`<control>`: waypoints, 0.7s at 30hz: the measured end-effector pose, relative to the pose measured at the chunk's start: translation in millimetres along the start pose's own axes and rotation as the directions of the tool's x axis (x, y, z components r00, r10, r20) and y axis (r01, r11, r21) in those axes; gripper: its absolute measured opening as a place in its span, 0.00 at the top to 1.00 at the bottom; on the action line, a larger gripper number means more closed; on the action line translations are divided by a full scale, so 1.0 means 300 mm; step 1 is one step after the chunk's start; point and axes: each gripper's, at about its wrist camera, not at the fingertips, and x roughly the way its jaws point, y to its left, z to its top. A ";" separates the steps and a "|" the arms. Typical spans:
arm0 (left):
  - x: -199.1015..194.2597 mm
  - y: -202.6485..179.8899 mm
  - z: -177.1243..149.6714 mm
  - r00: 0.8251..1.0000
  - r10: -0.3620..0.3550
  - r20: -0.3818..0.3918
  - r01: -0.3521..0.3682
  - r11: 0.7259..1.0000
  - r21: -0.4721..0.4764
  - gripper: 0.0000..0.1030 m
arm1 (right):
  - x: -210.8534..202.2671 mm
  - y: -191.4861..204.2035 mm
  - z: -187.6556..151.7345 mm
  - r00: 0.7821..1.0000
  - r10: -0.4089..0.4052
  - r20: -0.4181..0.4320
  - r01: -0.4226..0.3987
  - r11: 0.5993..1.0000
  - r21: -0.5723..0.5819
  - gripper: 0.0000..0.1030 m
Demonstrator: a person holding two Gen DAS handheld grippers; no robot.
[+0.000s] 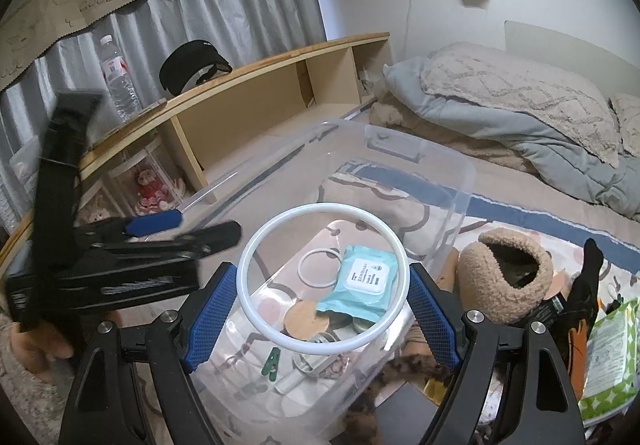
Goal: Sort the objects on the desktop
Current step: 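Lower the white ring into the clear box with the right tool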
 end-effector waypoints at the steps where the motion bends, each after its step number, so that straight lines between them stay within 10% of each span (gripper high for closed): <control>1: -0.017 0.002 -0.001 1.000 -0.006 0.014 0.006 1.000 -0.002 0.16 | 0.010 0.005 0.001 1.000 -0.001 -0.005 0.001 1.000 -0.001 0.18; 21: -0.236 0.147 -0.006 0.946 0.141 0.292 -0.112 0.987 -0.115 0.16 | 0.258 0.080 -0.009 0.980 0.051 -0.195 -0.031 0.994 0.103 0.18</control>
